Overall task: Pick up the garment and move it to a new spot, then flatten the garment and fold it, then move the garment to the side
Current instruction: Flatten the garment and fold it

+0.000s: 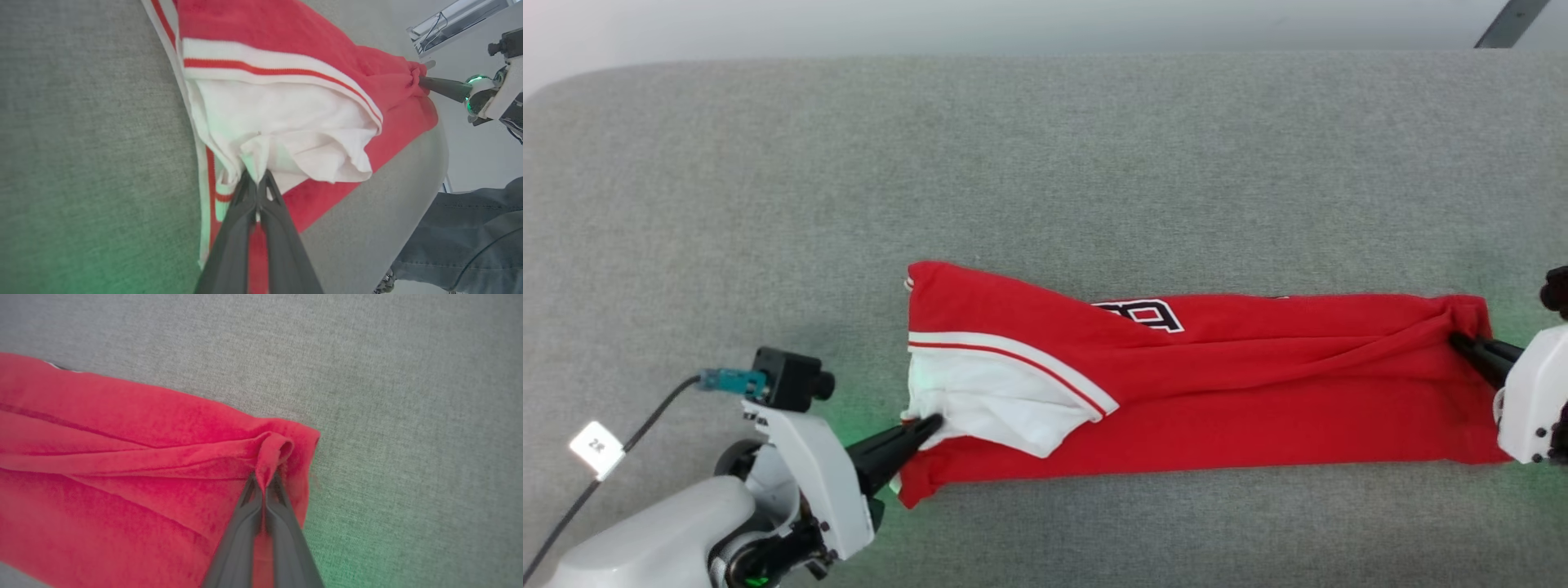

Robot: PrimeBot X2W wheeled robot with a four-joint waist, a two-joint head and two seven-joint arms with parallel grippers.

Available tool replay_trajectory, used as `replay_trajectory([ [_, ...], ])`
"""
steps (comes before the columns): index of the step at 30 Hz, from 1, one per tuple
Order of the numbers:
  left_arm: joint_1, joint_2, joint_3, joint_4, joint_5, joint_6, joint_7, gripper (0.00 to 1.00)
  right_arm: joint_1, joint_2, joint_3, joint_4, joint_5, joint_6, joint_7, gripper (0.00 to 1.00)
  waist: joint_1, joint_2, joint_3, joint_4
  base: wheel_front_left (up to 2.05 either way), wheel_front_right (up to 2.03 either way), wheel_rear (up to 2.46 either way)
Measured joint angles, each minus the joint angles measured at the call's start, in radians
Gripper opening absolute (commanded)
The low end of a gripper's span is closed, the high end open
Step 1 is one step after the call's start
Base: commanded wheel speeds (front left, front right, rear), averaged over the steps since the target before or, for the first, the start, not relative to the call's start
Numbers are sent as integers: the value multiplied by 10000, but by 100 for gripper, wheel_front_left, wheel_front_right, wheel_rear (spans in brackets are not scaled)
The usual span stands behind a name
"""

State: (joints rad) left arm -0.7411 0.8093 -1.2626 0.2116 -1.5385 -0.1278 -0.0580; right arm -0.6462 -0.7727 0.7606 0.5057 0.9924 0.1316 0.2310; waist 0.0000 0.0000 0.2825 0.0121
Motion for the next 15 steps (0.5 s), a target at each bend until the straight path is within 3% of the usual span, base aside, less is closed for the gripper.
replay_trajectory([
  [1,31,-17,-8,163,134,0,-84,2,-5,56,33,15,-12,0,-125,9,0,0,-2,-34,0,0,0],
  [2,43,-13,-2,272,199,0,-136,12,-10,113,38,46,8,-2,-217,31,0,0,-11,-63,0,0,0],
  [3,68,-29,-6,295,228,0,-230,26,-18,144,56,59,36,-2,-293,44,1,0,-35,-84,0,0,0],
  [4,110,-69,10,305,255,0,-380,58,-22,157,75,58,65,-2,-355,78,0,0,-68,-96,0,0,0],
  [5,151,-90,19,316,263,0,-497,99,-25,150,81,56,100,-2,-433,98,0,0,-109,-105,0,0,0],
  [15,944,-236,382,314,915,242,-1860,100,927,-777,-194,-639,1233,-2,-832,100,0,0,-964,71,0,0,0],
])
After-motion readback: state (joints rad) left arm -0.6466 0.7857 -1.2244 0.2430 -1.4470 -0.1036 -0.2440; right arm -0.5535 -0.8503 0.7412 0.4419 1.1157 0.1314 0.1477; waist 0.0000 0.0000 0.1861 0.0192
